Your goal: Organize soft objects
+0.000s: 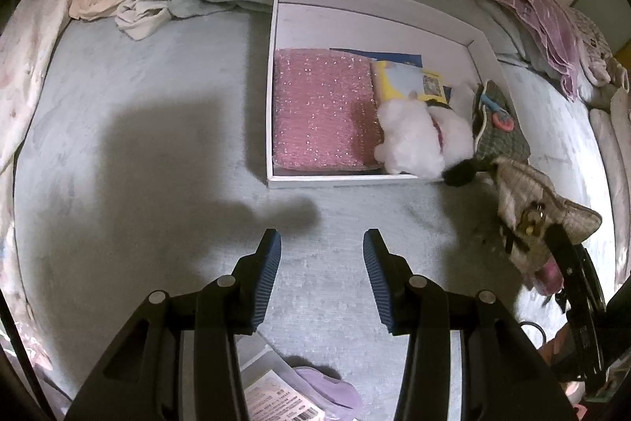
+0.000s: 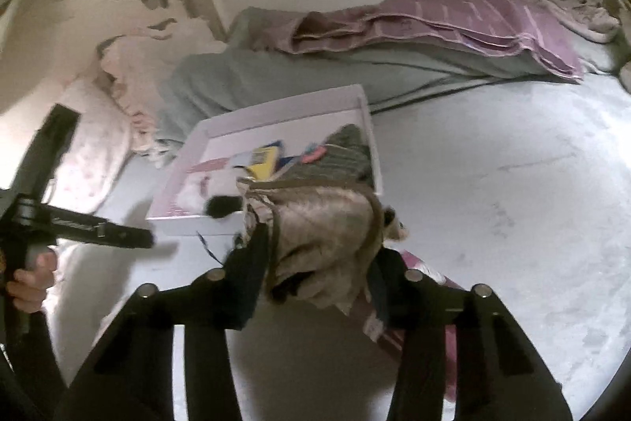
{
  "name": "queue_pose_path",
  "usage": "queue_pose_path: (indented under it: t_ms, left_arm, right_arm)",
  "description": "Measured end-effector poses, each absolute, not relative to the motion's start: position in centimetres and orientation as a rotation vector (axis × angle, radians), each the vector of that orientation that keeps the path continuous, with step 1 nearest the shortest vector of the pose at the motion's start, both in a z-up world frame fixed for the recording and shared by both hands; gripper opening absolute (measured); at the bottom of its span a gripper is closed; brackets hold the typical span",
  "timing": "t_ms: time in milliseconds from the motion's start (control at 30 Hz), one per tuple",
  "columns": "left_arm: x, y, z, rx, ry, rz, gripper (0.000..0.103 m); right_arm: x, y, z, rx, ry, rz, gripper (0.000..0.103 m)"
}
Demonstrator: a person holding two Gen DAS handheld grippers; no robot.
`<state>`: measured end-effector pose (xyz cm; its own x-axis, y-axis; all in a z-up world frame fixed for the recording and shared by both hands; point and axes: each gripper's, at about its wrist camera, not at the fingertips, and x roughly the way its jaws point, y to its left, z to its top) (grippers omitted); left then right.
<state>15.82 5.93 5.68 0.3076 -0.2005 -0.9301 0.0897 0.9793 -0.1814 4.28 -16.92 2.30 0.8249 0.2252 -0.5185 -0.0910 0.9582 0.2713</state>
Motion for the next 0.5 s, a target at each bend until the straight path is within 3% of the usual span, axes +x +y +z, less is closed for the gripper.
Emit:
queue_pose_path:
  t_ms: [133,367,500]
  left_arm:
    - [15.5,6.7,6.2,-0.117,1.226,-0.181,0.043]
    - [14.8,8.3,7.0,-0.132,1.205,-0.155,0.043]
    - [15.1,8.3,6.6,-0.142,1.22,-0.171,0.043]
  right_arm:
    - [4.0,-16.0,2.6,0.316,0.598,0.338,0.043]
    - [5.6,-13.2,-0.6,0.495,0.799,0.576,0.043]
    - [7.2,-12.7,-3.5,0.463,0.904,0.476,0.05]
